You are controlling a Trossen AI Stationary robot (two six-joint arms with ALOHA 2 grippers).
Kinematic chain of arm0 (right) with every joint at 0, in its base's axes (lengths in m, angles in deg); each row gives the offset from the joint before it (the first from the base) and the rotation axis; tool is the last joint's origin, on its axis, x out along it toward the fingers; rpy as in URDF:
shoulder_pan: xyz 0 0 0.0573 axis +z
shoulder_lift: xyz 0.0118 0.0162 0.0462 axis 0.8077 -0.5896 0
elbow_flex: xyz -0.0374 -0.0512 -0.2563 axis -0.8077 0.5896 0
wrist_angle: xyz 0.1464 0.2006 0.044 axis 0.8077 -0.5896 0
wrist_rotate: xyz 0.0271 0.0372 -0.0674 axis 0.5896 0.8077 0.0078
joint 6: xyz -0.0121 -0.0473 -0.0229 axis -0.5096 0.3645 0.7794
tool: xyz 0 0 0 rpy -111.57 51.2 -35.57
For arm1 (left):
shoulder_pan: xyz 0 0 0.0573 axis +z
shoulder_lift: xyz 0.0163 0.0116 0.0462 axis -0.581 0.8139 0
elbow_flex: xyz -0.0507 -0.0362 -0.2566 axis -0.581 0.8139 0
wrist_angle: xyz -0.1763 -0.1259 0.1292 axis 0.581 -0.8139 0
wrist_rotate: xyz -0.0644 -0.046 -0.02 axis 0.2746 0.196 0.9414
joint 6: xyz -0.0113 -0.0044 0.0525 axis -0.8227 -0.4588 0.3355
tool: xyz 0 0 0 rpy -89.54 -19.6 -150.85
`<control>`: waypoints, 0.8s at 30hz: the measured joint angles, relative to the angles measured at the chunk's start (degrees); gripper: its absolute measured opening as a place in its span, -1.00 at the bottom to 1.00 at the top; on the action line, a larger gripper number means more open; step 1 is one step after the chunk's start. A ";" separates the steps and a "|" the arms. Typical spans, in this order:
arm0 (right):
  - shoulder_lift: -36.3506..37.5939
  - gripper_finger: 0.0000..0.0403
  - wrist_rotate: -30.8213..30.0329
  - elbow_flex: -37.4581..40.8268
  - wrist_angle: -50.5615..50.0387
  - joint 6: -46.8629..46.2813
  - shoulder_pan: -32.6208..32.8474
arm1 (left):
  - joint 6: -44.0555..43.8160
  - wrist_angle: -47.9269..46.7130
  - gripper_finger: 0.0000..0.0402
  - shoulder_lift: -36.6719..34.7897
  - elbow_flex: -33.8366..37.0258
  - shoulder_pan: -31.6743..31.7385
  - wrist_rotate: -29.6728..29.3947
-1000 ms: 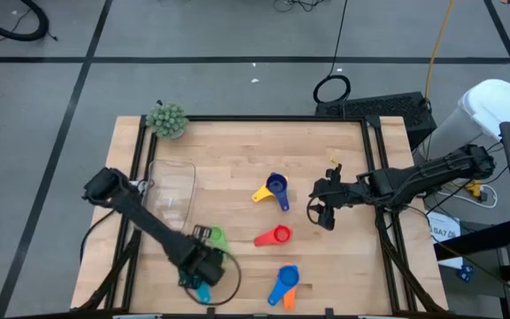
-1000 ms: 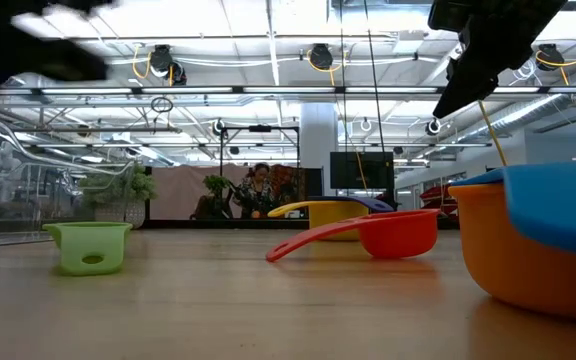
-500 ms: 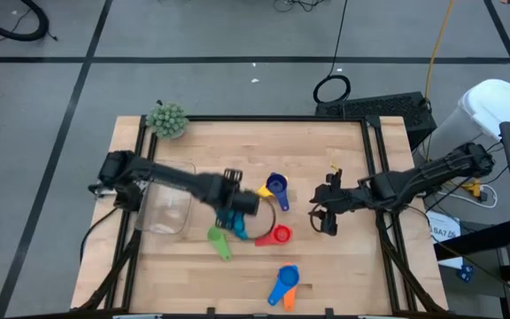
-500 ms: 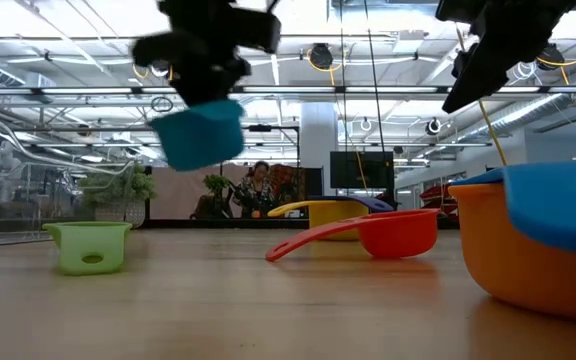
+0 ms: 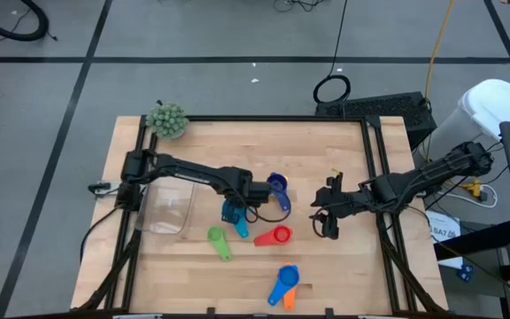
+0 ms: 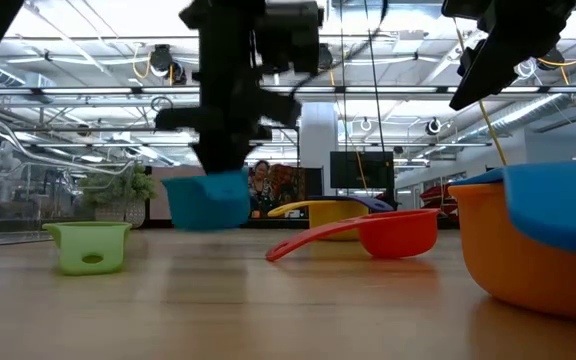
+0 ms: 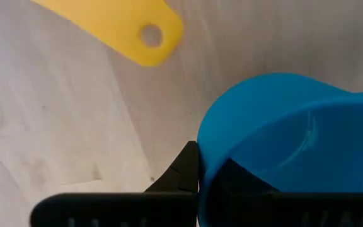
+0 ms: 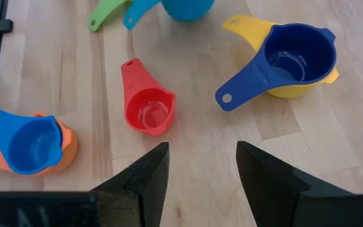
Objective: Nest measuring cups in basket
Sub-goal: Move the blue measuring cup to the center of the table
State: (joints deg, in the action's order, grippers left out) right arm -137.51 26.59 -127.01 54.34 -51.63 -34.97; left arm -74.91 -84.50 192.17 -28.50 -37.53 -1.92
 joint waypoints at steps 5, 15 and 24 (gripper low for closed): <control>0.00 -0.13 0.00 0.00 0.00 -0.02 0.00 | 1.05 0.23 -0.93 2.22 -0.06 1.18 -0.89; 0.00 -0.13 -0.22 0.00 -0.02 0.09 -0.28 | 2.63 4.43 -0.27 -0.20 -0.04 2.00 -1.19; 0.00 -0.13 -1.60 0.00 0.78 2.43 -2.86 | 1.91 4.48 0.21 -3.78 -0.02 2.00 -8.11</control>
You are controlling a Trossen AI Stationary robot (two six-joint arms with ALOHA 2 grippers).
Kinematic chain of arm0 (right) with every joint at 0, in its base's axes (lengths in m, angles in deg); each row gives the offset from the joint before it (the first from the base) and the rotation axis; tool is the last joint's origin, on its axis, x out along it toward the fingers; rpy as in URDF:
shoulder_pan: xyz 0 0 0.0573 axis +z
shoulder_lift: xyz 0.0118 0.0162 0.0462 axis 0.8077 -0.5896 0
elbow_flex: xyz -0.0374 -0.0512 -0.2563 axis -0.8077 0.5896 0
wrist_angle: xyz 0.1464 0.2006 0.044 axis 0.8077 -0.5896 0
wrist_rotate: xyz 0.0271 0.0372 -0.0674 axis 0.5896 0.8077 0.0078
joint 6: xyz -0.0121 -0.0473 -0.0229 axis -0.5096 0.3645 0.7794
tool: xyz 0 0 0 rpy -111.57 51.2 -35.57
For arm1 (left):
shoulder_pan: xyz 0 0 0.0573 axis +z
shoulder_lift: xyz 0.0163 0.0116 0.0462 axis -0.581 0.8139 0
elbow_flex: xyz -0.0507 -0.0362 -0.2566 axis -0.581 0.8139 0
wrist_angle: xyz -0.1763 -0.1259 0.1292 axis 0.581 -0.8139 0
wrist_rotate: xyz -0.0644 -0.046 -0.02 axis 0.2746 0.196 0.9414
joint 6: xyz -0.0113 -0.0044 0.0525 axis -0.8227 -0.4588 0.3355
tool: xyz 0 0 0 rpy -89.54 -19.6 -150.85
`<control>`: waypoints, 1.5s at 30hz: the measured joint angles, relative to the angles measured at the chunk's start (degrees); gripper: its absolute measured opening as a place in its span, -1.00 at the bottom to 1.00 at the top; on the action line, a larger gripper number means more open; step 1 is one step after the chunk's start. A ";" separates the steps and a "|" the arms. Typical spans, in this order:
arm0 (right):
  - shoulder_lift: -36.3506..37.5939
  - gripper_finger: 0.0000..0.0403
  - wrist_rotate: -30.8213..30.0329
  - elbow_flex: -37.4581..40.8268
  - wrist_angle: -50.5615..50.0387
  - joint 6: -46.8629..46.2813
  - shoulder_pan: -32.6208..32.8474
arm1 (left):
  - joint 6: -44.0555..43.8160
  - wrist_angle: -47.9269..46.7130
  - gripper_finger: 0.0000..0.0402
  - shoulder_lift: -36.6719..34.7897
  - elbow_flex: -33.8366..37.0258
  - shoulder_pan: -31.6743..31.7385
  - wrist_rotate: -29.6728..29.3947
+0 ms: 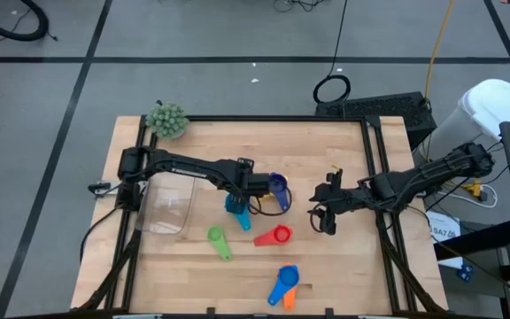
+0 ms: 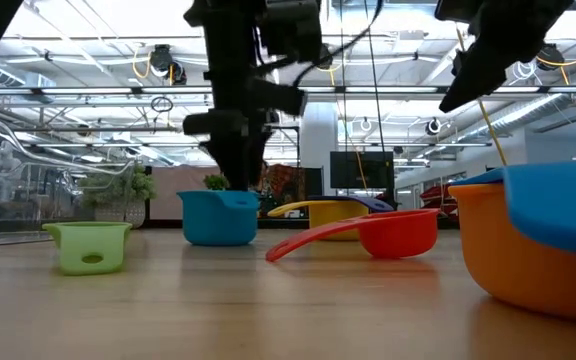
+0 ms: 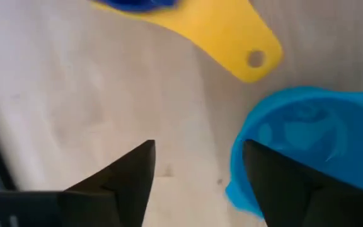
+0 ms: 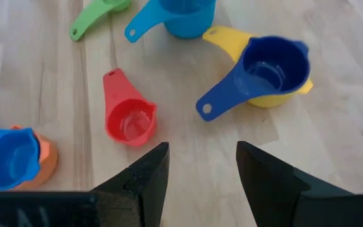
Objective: Nest measuring cups in basket
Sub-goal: Move the blue measuring cup to the center of the table, then stack the top stacked measuring cup on top of the blue measuring cup
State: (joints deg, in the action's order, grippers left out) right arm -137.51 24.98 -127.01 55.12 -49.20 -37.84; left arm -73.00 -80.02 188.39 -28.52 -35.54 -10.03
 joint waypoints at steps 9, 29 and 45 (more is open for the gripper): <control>0.48 -0.13 0.55 -1.86 1.76 2.60 -3.02 | -0.94 3.20 0.28 -11.05 0.00 -0.32 -0.59; -18.29 -0.13 17.69 -11.33 3.21 19.13 -28.52 | -8.76 11.00 0.28 -23.34 0.00 0.91 -4.00; -31.76 -0.13 20.05 -22.00 -5.53 29.16 -29.97 | -4.51 20.99 0.28 -28.98 0.15 8.38 0.34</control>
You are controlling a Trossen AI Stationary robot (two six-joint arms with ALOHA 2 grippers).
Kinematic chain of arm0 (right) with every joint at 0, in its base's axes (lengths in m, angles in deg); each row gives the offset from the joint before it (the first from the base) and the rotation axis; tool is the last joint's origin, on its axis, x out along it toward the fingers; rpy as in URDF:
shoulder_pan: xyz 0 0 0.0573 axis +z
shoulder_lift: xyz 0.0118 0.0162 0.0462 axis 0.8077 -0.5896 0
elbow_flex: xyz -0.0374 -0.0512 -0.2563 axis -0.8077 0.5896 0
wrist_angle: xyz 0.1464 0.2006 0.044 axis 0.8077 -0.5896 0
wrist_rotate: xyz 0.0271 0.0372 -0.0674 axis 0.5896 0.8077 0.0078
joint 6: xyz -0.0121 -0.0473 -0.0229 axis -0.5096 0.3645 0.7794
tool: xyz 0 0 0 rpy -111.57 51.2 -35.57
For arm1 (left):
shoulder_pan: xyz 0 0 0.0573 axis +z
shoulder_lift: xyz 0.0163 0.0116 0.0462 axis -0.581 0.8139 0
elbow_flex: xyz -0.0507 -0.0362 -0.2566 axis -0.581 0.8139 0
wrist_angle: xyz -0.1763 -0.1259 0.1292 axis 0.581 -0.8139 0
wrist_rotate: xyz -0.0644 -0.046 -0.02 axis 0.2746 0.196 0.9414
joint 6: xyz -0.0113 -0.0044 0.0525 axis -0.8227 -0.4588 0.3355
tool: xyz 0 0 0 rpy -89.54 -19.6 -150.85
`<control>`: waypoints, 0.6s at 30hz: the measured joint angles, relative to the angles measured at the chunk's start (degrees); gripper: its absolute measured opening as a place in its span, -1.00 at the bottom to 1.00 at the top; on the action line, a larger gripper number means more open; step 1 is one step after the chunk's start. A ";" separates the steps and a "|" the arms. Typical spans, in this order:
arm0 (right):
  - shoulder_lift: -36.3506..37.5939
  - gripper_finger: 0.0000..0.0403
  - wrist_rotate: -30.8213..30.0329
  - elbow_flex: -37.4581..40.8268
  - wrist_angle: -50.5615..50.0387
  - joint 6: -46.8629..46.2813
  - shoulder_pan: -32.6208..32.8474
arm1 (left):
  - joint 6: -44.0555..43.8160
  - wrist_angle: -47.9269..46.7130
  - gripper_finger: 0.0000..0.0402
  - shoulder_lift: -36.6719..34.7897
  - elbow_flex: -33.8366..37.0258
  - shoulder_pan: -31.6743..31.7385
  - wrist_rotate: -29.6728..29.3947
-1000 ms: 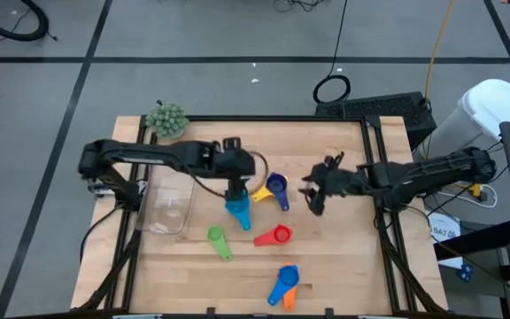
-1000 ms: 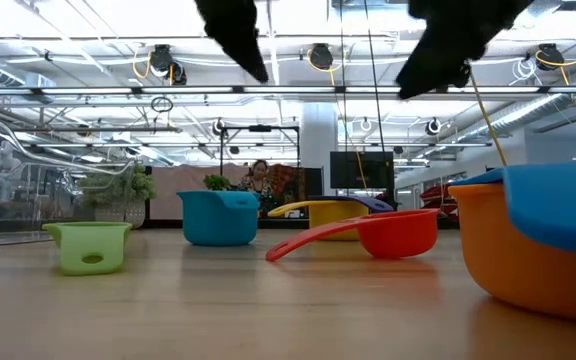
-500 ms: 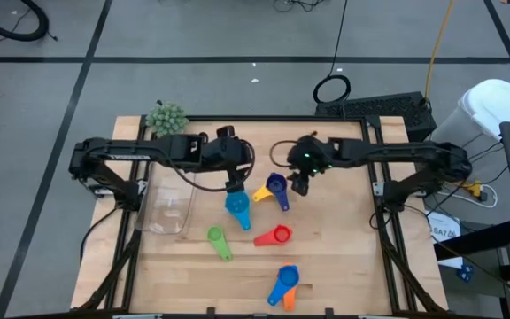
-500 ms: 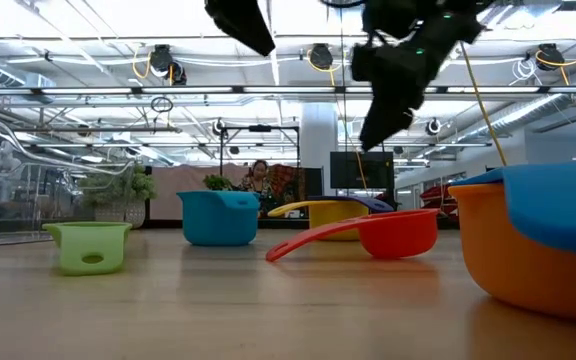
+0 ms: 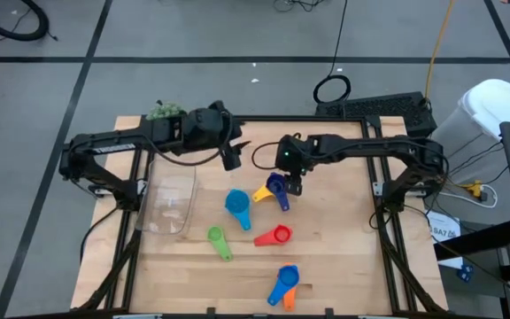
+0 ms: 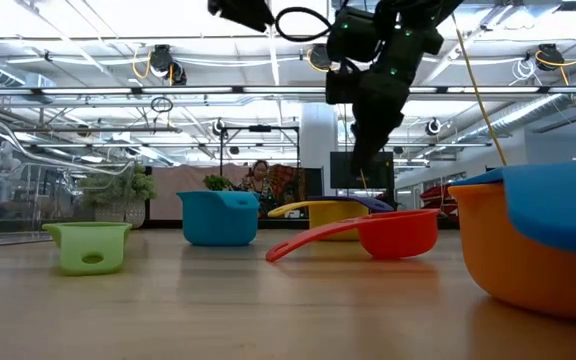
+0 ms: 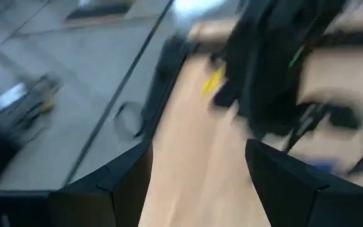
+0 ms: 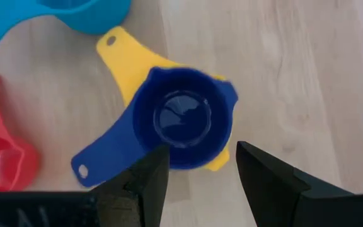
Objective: Nest measuring cups in basket
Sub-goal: Stack the top stacked measuring cup on top of the blue measuring cup
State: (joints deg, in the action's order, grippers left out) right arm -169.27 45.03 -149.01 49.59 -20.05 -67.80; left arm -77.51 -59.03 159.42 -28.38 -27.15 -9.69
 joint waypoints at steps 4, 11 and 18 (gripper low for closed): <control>-1.68 -0.13 -0.01 -0.03 0.92 0.07 0.12 | 0.00 13.67 0.28 -0.16 1.88 0.41 9.27; -5.38 -0.13 -0.15 -0.01 2.84 -2.22 0.15 | 5.67 27.03 0.28 -0.16 3.11 0.03 14.53; -8.34 -0.13 -0.35 0.01 4.73 -1.38 0.15 | 6.24 20.59 0.28 -1.18 3.01 1.53 14.17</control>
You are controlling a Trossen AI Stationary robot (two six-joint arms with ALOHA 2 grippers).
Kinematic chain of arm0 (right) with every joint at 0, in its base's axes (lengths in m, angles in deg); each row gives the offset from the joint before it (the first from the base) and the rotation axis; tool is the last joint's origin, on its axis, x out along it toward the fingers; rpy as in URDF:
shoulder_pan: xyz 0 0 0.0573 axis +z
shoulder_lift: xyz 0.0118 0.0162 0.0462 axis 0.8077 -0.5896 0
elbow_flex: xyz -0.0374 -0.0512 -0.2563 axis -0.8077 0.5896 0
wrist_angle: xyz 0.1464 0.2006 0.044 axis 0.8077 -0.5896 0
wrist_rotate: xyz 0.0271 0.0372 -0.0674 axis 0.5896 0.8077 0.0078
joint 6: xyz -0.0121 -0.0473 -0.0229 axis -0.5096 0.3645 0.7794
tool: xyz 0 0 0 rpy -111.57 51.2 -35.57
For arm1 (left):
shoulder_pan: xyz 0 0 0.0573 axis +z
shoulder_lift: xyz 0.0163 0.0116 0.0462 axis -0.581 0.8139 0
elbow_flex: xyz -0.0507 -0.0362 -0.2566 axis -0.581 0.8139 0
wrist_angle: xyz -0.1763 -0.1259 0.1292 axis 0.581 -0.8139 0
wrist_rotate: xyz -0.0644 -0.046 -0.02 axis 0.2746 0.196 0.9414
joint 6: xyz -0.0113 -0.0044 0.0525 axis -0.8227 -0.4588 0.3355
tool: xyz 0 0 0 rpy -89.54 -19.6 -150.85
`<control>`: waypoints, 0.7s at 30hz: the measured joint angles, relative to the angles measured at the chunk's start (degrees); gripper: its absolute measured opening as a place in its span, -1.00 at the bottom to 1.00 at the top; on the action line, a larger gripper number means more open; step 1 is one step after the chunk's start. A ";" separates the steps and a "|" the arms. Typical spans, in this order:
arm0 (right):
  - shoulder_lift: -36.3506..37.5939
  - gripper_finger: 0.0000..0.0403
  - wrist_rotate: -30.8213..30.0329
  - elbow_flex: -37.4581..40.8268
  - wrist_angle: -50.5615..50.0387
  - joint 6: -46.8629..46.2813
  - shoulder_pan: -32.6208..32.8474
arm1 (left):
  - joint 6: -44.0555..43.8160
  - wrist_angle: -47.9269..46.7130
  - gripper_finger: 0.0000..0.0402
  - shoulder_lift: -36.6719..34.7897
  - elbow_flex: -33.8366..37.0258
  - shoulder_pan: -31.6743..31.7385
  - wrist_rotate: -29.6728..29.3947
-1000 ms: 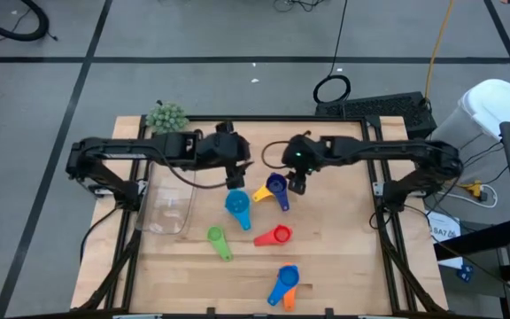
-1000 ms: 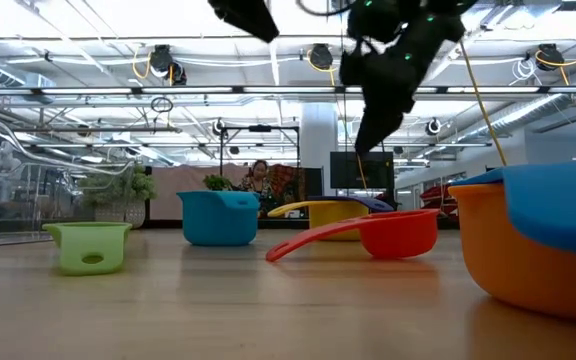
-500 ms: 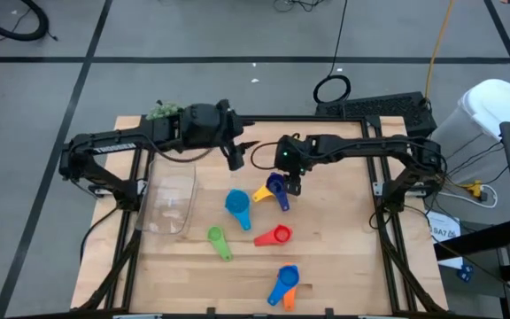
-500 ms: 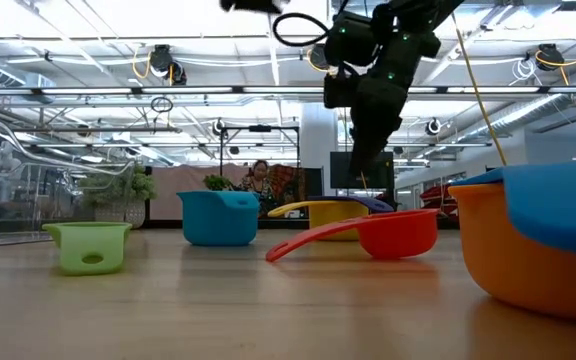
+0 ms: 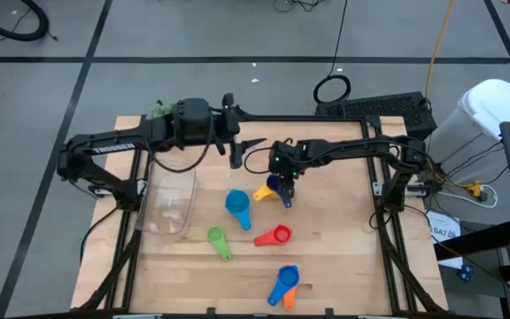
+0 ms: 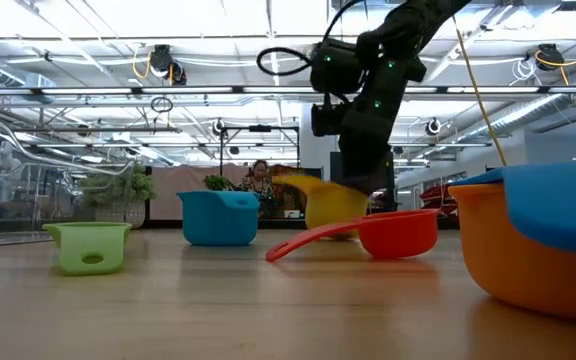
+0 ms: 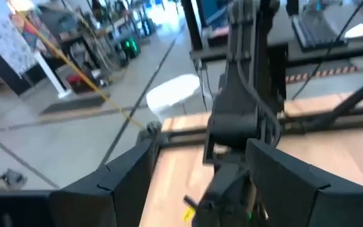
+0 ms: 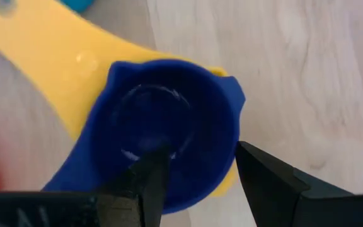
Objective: Nest measuring cups in basket
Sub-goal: Stack the top stacked measuring cup on top of the blue measuring cup
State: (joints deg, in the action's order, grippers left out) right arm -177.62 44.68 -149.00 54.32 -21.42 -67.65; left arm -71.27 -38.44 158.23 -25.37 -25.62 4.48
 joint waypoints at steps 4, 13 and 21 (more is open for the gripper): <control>-0.86 -0.13 0.10 0.06 -0.29 0.58 -0.13 | 0.15 -3.27 0.28 0.25 0.12 0.63 -0.28; 2.88 -0.13 -1.63 0.04 0.40 1.52 -0.25 | 2.31 -4.27 0.28 0.15 0.12 0.75 -1.52; 1.90 -0.13 -1.35 0.04 0.83 2.80 -0.26 | 1.13 -5.03 0.28 0.15 0.12 0.73 -1.53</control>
State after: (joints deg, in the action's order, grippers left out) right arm -175.71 43.33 -148.95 55.16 -18.62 -67.91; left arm -70.15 -43.47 158.38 -25.24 -24.89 2.95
